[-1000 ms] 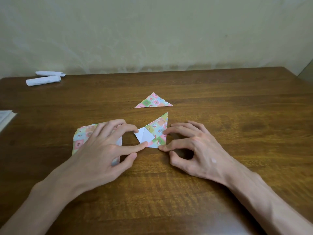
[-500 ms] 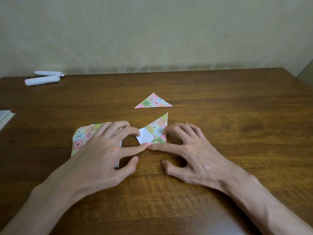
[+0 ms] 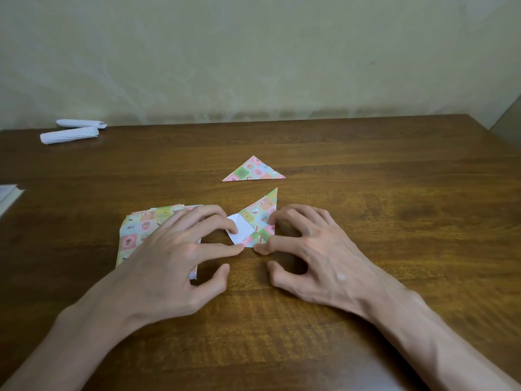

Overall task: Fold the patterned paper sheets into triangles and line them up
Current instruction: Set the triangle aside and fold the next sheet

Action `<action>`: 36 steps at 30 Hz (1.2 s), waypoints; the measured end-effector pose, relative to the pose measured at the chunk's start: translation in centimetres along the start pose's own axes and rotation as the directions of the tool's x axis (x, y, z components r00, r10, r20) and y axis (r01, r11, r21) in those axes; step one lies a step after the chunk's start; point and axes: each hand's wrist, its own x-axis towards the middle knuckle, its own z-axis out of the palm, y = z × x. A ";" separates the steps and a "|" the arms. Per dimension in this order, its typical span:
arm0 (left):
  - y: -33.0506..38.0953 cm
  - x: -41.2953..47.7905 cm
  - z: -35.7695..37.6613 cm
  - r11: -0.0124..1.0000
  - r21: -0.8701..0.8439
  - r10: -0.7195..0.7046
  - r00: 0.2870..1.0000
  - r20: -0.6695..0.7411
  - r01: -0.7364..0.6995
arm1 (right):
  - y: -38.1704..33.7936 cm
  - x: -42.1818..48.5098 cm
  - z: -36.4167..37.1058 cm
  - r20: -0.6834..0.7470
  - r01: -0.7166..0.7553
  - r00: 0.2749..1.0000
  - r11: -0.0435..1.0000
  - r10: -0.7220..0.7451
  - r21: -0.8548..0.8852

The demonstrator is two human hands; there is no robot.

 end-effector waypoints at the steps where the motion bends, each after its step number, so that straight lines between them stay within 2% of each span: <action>1: 0.0 0.0 0.0 1.000 0.000 0.002 1.000 0.004 -0.002 | -0.2 0.0 0.1 0.008 -0.003 1.000 1.000 0.003 -0.007; 5: -0.1 -0.1 -0.2 0.999 0.047 -0.006 1.000 0.002 0.006 | 0.0 -0.1 -0.2 0.022 -0.007 1.000 1.000 0.007 0.028; 14: -0.1 0.3 0.0 1.000 0.016 0.006 1.000 -0.001 -0.006 | 0.6 -0.2 -0.4 -0.002 -0.016 1.000 0.991 0.017 0.134; 17: -0.1 0.4 0.1 1.000 -0.006 0.006 1.000 -0.007 -0.006 | 1.0 -0.2 -0.5 -0.024 -0.035 0.999 0.974 0.041 0.223; 25: -0.3 0.0 0.5 0.995 -0.093 -0.029 0.999 0.024 0.031 | 1.4 -0.2 -0.3 -0.028 -0.058 0.997 0.959 0.068 0.278; 31: -0.6 -0.1 0.2 0.989 -0.133 -0.060 0.998 0.025 0.062 | 1.2 -0.2 -0.2 -0.050 -0.022 0.998 0.975 0.033 0.220; 36: -0.6 0.2 0.1 0.995 -0.092 -0.043 0.999 0.007 0.044 | 0.8 -0.2 -0.3 -0.027 -0.019 0.999 0.987 0.023 0.162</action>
